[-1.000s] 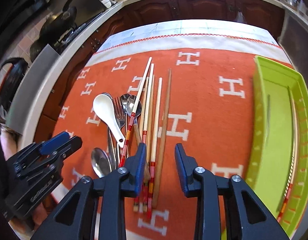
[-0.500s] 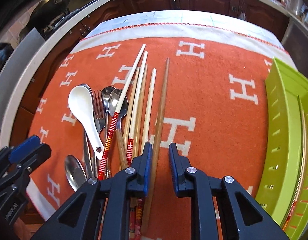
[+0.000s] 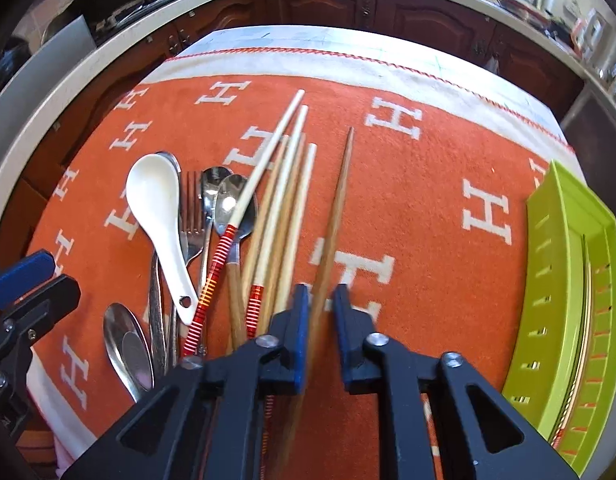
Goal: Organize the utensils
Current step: 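Grasp a brown wooden chopstick with the right tool while the left tool grasps a red-banded chopstick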
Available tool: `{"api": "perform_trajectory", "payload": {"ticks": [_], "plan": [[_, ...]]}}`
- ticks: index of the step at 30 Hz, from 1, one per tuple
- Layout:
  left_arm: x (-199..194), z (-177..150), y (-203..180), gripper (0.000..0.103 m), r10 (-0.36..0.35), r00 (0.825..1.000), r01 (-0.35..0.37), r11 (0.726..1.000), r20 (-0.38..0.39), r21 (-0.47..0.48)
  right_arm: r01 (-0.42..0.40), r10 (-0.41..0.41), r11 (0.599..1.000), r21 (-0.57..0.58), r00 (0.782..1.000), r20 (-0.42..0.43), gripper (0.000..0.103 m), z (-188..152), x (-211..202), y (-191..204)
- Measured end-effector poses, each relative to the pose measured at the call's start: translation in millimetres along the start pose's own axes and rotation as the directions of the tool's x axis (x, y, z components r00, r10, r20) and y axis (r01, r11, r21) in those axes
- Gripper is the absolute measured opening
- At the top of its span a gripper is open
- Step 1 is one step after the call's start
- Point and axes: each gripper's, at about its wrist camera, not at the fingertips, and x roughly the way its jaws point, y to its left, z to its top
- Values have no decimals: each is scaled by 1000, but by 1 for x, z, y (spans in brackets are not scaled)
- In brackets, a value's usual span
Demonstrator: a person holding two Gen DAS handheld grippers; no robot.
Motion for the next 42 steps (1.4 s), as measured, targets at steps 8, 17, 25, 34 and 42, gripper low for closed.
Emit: {"api": "perform_trajectory", "payload": {"ticks": [8,17,25,34,42], "plan": [[-5,1,-8,31,-2,1000,2,1000,11,16,-122,127,978,170,992,-20,7,-13,-10,-37],[-6,16,-3,31,-157,985,159,987,76,-16,-212,202,949,232,977,70,7,-32,-50,-62],[23,29,-1,29,-239,969,242,969,57,-54,-254,234,936,244,966,108,6,-41,-72,-65],[53,36,-25,19,-265,964,265,964,-11,-20,-280,260,922,266,959,108,6,-45,-69,-71],[75,38,-46,8,-210,975,211,977,-72,15,-296,277,913,282,955,107,6,-45,-65,-73]]}}
